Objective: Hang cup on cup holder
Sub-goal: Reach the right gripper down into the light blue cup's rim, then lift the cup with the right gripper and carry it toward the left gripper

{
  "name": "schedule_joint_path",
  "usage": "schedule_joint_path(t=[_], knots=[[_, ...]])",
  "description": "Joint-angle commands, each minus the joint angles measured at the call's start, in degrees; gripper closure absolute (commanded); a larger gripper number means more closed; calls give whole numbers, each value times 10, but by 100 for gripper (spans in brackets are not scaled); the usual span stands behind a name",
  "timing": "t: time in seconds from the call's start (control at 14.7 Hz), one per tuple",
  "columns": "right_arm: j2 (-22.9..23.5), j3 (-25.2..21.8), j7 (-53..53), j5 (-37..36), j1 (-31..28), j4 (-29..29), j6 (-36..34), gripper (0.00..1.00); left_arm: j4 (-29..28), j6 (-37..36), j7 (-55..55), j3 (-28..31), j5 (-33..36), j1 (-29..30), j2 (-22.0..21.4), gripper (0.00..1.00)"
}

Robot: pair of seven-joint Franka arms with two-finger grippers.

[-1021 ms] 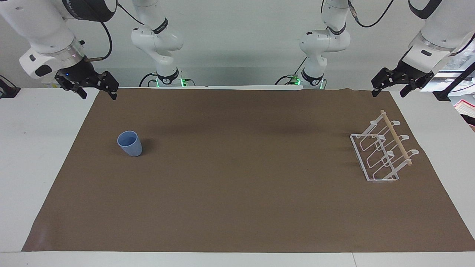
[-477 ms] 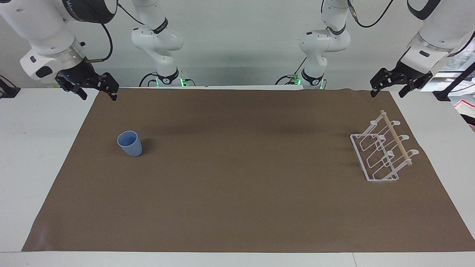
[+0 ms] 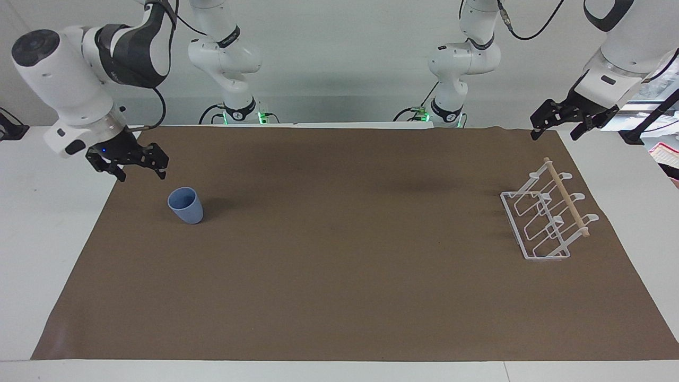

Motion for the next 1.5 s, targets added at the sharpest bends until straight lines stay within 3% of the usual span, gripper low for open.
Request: schedule_joint_path(t=[0.0, 0.2, 0.54, 0.61, 0.68, 0.89, 0.95, 1.23, 1.43], knots=[[-1, 3, -33, 15, -13, -66, 65, 2, -13, -3, -1, -6, 0, 7, -12, 0], [11, 3, -46, 15, -15, -110, 101, 9, -13, -3, -1, -6, 0, 7, -12, 0], [11, 3, -112, 15, -32, -168, 143, 12, -13, -3, -1, -6, 0, 7, -12, 0], [11, 3, -119, 15, -32, -174, 151, 17, -13, -3, -1, -6, 0, 7, -12, 0], [10, 3, -121, 15, -31, -177, 155, 30, -13, -3, -1, -6, 0, 7, -12, 0], [10, 3, -115, 15, -22, -177, 155, 87, -13, -3, -1, -6, 0, 7, -12, 0], [10, 3, -115, 14, -20, -178, 155, 94, -13, -3, -1, -6, 0, 7, -12, 0], [10, 3, -122, 7, -18, -170, 143, 100, -13, -3, -1, -6, 0, 7, -12, 0], [24, 16, -153, 15, -17, -72, 23, 100, -13, -3, -1, -6, 0, 7, -12, 0]])
